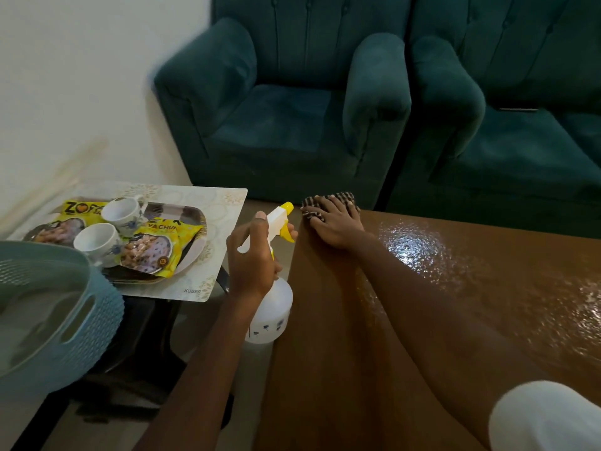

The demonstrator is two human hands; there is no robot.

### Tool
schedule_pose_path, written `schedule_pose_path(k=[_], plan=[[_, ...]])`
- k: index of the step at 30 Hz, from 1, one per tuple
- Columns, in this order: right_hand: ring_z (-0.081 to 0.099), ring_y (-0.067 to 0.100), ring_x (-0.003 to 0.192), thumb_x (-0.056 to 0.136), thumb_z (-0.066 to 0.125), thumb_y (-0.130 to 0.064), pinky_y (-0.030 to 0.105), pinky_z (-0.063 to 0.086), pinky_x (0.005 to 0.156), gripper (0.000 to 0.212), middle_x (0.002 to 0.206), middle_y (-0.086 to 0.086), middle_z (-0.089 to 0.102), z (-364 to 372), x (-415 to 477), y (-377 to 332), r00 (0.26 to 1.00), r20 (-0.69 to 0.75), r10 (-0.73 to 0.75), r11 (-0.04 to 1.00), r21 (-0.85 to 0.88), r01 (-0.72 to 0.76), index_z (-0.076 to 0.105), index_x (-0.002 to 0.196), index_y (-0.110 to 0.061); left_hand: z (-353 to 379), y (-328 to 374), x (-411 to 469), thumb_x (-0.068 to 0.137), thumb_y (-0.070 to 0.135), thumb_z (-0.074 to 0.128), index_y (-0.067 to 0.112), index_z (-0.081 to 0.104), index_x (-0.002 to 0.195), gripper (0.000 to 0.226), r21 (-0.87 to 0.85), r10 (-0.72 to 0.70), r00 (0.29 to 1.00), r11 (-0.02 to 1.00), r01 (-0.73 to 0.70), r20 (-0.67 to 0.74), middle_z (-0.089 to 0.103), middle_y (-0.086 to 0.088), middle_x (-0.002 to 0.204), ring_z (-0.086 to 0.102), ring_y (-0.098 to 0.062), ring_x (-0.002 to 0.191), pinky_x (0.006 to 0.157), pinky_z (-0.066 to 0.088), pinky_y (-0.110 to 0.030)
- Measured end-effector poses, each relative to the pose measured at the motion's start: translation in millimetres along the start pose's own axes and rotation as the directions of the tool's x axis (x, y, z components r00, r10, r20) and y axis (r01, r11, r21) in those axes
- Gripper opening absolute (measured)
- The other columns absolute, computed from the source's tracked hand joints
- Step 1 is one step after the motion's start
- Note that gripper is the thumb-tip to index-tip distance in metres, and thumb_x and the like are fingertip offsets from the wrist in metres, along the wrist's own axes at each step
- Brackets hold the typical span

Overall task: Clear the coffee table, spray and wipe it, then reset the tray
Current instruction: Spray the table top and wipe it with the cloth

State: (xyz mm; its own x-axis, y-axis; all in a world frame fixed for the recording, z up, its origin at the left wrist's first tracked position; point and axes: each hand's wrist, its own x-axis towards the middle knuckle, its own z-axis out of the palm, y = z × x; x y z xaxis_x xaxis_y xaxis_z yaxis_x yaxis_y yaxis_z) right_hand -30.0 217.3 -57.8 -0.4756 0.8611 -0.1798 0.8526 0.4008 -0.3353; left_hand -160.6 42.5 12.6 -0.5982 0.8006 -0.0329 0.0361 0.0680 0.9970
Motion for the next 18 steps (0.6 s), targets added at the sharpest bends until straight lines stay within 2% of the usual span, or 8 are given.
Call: schedule_pose_path(k=[5, 7, 9, 10, 11, 14, 16, 18], plan=[[-0.006, 0.007, 0.151, 0.104, 0.026, -0.042, 0.039, -0.015, 0.118, 0.046, 0.165, -0.014, 0.006, 11.1, -50.0, -5.8, 0.982, 0.004, -0.190, 0.981, -0.025, 0.190, 0.031, 0.151, -0.044, 0.8, 5.3, -6.3, 0.065, 0.075, 0.039, 0.012, 0.058, 0.111, 0.080, -0.013, -0.012, 1.000, 1.000, 0.012, -0.001, 0.052, -0.035, 0.113, 0.055, -0.034, 0.081, 0.040, 0.043, -0.017], [-0.011, 0.007, 0.150, 0.104, 0.026, -0.045, 0.040, -0.015, 0.119, 0.047, 0.163, -0.018, 0.001, 19.0, -80.8, -2.8, 0.970, 0.004, -0.243, 0.968, -0.059, 0.243, 0.022, 0.151, -0.049, 2.5, 9.8, -11.0, 0.068, 0.072, 0.040, 0.015, 0.059, 0.105, 0.071, -0.003, 0.007, 1.000, 1.000, -0.007, 0.009, 0.053, -0.030, 0.103, 0.055, -0.033, 0.079, 0.040, 0.043, -0.018], [-0.014, 0.006, 0.149, 0.102, 0.024, -0.049, 0.041, -0.014, 0.120, 0.050, 0.160, -0.021, -0.006, 25.1, -108.0, 7.9, 0.967, -0.004, -0.256, 0.962, -0.103, 0.254, 0.013, 0.150, -0.053, 6.4, 15.9, -16.0, 0.084, 0.061, 0.045, 0.021, 0.060, 0.088, 0.043, 0.020, 0.056, 0.998, 0.998, -0.057, 0.014, 0.053, -0.019, 0.085, 0.055, -0.031, 0.073, 0.043, 0.045, -0.024], [-0.014, 0.006, 0.148, 0.101, 0.021, -0.052, 0.041, -0.013, 0.120, 0.051, 0.160, -0.020, -0.007, 26.9, -119.3, 15.2, 0.974, -0.021, -0.224, 0.968, -0.120, 0.220, 0.010, 0.150, -0.054, 8.5, 18.9, -18.4, 0.092, 0.052, 0.046, 0.026, 0.057, 0.080, 0.031, 0.040, 0.087, 0.996, 0.995, -0.088, 0.007, 0.053, -0.013, 0.077, 0.056, -0.030, 0.070, 0.048, 0.046, -0.028], [-0.014, 0.007, 0.149, 0.098, 0.015, -0.056, 0.041, -0.012, 0.121, 0.054, 0.162, -0.019, -0.005, 28.3, -129.0, 23.4, 0.986, -0.053, -0.159, 0.980, -0.130, 0.151, 0.007, 0.151, -0.053, 10.3, 20.6, -20.9, 0.095, 0.045, 0.046, 0.028, 0.055, 0.074, 0.029, 0.063, 0.118, 0.993, 0.991, -0.118, 0.000, 0.053, -0.009, 0.073, 0.056, -0.029, 0.069, 0.052, 0.047, -0.031], [-0.012, 0.009, 0.150, 0.088, 0.001, -0.061, 0.040, -0.010, 0.121, 0.066, 0.165, -0.015, -0.002, 29.6, -149.8, 40.5, 0.984, -0.151, 0.093, 0.988, -0.110, -0.111, 0.003, 0.153, -0.048, 15.9, 24.0, -30.9, 0.095, 0.044, 0.045, 0.028, 0.055, 0.076, 0.027, 0.072, 0.135, 0.991, 0.988, -0.135, 0.005, 0.055, -0.007, 0.077, 0.057, -0.026, 0.071, 0.046, 0.045, -0.024], [-0.015, 0.011, 0.150, 0.096, 0.009, -0.058, 0.041, -0.011, 0.121, 0.059, 0.164, -0.014, -0.007, 32.1, -159.5, 40.1, 0.978, -0.144, 0.151, 0.983, -0.086, -0.165, 0.002, 0.154, -0.046, 20.5, 24.4, -37.9, 0.101, 0.034, 0.045, 0.030, 0.054, 0.075, 0.028, 0.070, 0.155, 0.988, 0.985, -0.156, 0.018, 0.054, -0.004, 0.077, 0.056, -0.024, 0.067, 0.042, 0.043, -0.021], [-0.018, 0.011, 0.149, 0.096, 0.008, -0.057, 0.041, -0.013, 0.119, 0.060, 0.164, -0.015, -0.010, 34.1, -170.5, 38.2, 0.980, -0.141, 0.142, 0.985, -0.077, -0.154, -0.001, 0.154, -0.046, 27.6, 25.3, -46.6, 0.098, 0.038, 0.044, 0.030, 0.055, 0.073, 0.029, 0.060, 0.180, 0.983, 0.982, -0.182, 0.031, 0.055, -0.007, 0.076, 0.056, -0.021, 0.060, 0.040, 0.043, -0.020]])
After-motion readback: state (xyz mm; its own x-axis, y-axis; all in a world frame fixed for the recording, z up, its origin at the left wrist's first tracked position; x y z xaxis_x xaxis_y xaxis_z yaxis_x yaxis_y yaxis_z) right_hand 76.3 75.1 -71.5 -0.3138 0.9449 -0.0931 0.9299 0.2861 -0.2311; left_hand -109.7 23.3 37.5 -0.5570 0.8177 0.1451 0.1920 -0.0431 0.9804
